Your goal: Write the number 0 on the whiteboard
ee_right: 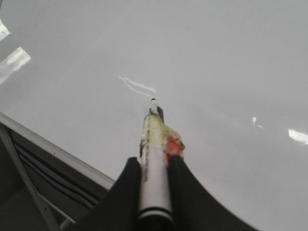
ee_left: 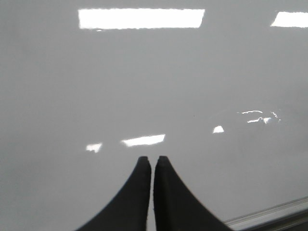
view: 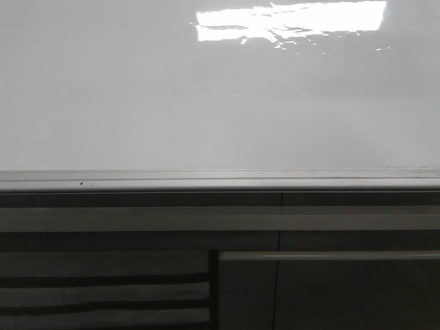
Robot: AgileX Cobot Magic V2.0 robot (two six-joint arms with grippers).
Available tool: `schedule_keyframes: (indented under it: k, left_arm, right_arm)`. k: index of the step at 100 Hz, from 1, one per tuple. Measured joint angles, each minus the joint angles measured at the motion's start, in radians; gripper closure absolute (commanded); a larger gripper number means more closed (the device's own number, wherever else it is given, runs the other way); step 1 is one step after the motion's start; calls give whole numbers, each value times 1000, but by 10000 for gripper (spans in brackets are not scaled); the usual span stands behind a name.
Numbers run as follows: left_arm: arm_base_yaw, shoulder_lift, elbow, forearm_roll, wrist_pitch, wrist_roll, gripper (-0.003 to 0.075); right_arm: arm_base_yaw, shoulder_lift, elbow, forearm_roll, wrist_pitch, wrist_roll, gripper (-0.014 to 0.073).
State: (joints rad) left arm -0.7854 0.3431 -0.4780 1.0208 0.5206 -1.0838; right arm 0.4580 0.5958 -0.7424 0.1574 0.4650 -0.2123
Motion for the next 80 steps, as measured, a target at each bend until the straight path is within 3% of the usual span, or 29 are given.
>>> schedule_keyframes:
  k: [20, 50, 80]
  left_arm:
    - [0, 0, 0, 0, 0, 0, 740]
    - [0, 0, 0, -3, 19, 0, 740]
    - [0, -5, 53, 13, 134, 0, 740]
  right_arm:
    - [0, 28, -78, 2, 99, 0, 641]
    - [0, 150, -174, 2, 104, 0, 641]
    - [0, 187, -193, 2, 100, -14, 641]
